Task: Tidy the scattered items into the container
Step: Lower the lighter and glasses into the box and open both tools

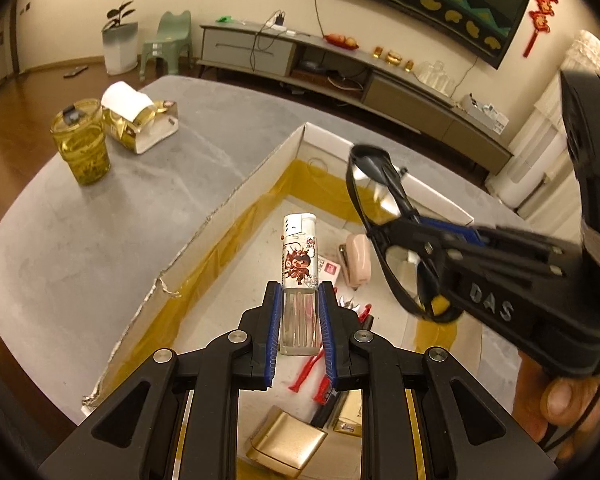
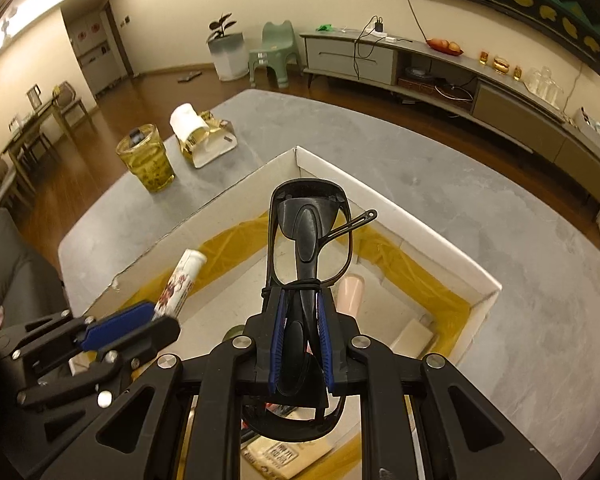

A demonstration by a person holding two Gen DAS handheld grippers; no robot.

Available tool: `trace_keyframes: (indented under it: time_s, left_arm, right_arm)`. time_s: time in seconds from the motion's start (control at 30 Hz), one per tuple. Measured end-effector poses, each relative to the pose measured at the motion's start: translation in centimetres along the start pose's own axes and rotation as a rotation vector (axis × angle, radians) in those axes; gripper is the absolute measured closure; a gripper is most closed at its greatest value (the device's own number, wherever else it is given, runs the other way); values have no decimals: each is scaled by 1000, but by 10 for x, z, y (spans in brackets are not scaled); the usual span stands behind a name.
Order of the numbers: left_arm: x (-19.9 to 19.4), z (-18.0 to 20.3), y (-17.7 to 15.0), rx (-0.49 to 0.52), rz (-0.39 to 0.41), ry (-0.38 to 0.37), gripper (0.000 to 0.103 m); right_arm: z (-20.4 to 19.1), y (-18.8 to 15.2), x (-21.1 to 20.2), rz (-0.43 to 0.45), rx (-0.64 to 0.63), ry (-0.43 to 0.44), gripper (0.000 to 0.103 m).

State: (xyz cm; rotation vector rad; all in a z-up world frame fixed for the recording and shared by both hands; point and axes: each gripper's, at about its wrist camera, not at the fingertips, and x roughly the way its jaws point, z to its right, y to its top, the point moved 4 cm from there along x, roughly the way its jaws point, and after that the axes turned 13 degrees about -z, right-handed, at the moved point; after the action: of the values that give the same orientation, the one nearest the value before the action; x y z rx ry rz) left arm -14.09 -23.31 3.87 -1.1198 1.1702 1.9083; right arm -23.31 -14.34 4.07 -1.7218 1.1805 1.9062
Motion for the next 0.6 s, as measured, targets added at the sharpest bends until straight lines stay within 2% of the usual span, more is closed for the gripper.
trace_keyframes:
  time_s: [0.17, 0.23, 0.27, 0.3, 0.33, 0.37, 0.47, 0.6]
  left_arm:
    - [8, 2, 3, 9, -25, 0, 83]
    - [9, 4, 3, 15, -33, 0, 80]
    - [9, 4, 3, 16, -35, 6, 70]
    - [8, 3, 3, 16, -28, 16, 62]
    - [6, 3, 3, 16, -22, 27, 48]
    - [4, 2, 3, 16, -15, 36, 44]
    - [0, -4, 3, 0, -11, 24, 41]
    - [-3, -6, 1, -5, -13, 14, 41]
  right_arm:
    - [-1, 20, 13, -20, -42, -19, 84]
    - [6, 25, 18, -28, -27, -47, 70]
    - [9, 24, 16, -22, -17, -47, 56]
    - [12, 21, 12, -11, -8, -36, 50]
    - [15, 18, 8, 0, 0, -25, 49]
    - [17, 14, 4, 6, 8, -14, 49]
    - [22, -6, -12, 14, 32, 38, 49]
    - [26, -34, -29, 30, 66, 123, 43]
